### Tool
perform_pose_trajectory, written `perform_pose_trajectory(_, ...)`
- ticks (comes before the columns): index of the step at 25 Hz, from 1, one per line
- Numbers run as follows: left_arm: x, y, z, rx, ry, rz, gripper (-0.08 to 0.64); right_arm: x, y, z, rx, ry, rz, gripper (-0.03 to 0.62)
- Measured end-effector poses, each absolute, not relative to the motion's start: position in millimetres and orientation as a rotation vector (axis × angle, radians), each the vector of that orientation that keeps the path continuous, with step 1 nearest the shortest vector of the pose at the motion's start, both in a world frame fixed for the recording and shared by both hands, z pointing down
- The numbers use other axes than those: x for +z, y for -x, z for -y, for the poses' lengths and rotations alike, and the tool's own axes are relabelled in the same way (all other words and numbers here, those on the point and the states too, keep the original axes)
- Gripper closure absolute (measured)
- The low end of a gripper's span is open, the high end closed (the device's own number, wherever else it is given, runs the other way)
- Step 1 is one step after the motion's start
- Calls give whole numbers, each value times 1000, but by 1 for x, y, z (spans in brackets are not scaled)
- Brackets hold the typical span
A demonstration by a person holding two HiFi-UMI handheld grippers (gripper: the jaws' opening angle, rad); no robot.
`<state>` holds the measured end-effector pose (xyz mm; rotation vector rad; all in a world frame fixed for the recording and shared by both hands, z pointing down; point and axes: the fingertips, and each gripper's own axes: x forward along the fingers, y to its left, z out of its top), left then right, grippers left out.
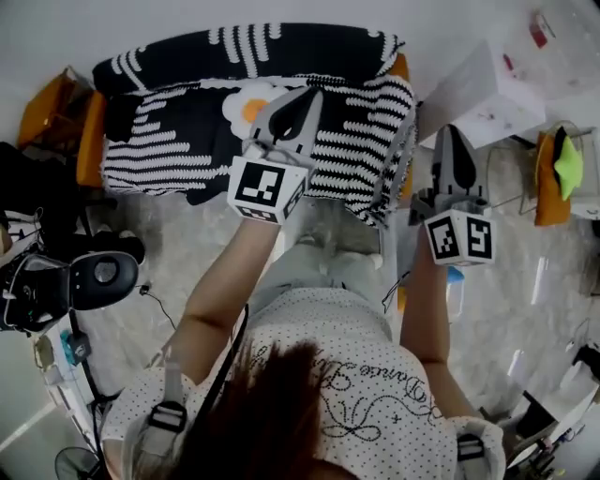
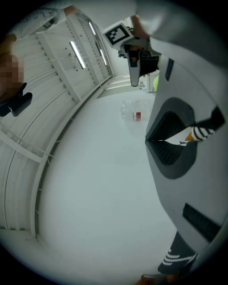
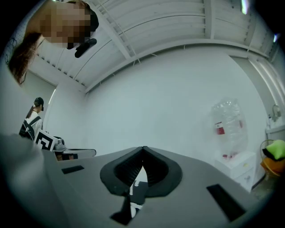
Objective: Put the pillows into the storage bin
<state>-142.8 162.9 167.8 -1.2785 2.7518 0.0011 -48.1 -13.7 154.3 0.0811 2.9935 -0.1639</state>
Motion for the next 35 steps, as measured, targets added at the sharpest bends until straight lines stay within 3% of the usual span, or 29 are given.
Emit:
perform_pose_trajectory(9, 183, 183, -269, 4, 931, -2917, 557, 166, 133, -71, -205, -464, -2998, 581)
perform_pose_trajectory(20, 188, 225, -305, 3, 608, -3018, 557, 162, 224, -102, -213, -846, -2913, 581)
perform_pose_trajectory(30, 193, 258, -344, -4, 407, -3073, 557, 166, 292, -122, -267, -982, -2888, 581)
perform_pose_trajectory(35, 204, 308, -372, 35, 413, -3065, 557, 181, 332, -150, -236, -966, -2918, 581)
